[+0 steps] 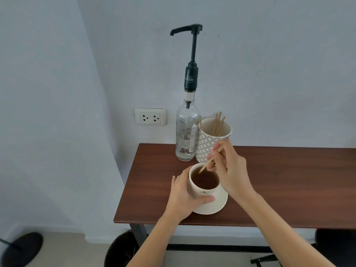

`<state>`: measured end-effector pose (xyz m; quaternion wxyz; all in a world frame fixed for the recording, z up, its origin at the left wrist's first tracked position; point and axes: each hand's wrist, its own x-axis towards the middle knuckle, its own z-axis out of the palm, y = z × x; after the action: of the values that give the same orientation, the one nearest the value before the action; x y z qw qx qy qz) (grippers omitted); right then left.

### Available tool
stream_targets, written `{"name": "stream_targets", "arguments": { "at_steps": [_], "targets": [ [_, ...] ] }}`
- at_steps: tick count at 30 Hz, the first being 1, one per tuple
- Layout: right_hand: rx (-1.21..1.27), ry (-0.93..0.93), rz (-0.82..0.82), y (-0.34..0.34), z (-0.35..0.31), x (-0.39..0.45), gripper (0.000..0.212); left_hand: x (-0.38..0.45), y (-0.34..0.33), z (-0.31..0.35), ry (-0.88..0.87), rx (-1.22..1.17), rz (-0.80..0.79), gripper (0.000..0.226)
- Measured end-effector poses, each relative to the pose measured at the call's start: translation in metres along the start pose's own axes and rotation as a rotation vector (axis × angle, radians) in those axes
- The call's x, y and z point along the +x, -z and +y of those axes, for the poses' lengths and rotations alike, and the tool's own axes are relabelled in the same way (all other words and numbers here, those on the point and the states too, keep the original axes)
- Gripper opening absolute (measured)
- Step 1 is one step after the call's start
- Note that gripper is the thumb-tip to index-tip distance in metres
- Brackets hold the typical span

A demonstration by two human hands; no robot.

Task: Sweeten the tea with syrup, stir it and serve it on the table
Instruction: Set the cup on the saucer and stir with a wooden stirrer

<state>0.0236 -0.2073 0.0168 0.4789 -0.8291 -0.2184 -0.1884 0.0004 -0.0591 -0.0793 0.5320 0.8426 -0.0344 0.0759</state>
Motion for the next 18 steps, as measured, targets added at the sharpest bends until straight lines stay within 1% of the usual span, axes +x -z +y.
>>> {"name": "stream_targets", "arguments": {
  "at_steps": [1, 3, 5, 9, 12, 15, 18],
  "targets": [
    [-0.051, 0.016, 0.002, 0.003, 0.001, 0.003, 0.028, 0.000, 0.000, 0.000, -0.004, -0.005, 0.000, 0.090],
    [-0.174, 0.039, -0.046, 0.012, 0.003, 0.006, 0.021, -0.001, 0.001, 0.002, -0.007, -0.016, -0.001, 0.088],
    [-0.222, 0.017, -0.092, 0.017, 0.005, 0.002, 0.015, -0.001, 0.001, 0.003, -0.002, -0.014, -0.004, 0.088],
    [-0.063, -0.023, -0.139, 0.004, -0.004, -0.005, 0.013, -0.001, 0.002, 0.004, 0.004, 0.001, -0.008, 0.090],
    [-0.002, -0.020, -0.118, -0.004, -0.005, 0.004, 0.011, -0.001, 0.002, 0.002, 0.001, 0.002, -0.007, 0.092],
    [-0.126, 0.037, -0.075, 0.005, 0.000, 0.014, 0.013, -0.001, 0.001, 0.002, -0.004, -0.012, -0.004, 0.089],
    [-0.254, 0.035, -0.096, 0.015, 0.007, 0.011, 0.011, -0.002, 0.002, 0.004, -0.001, -0.012, 0.005, 0.088]
  ]
}}
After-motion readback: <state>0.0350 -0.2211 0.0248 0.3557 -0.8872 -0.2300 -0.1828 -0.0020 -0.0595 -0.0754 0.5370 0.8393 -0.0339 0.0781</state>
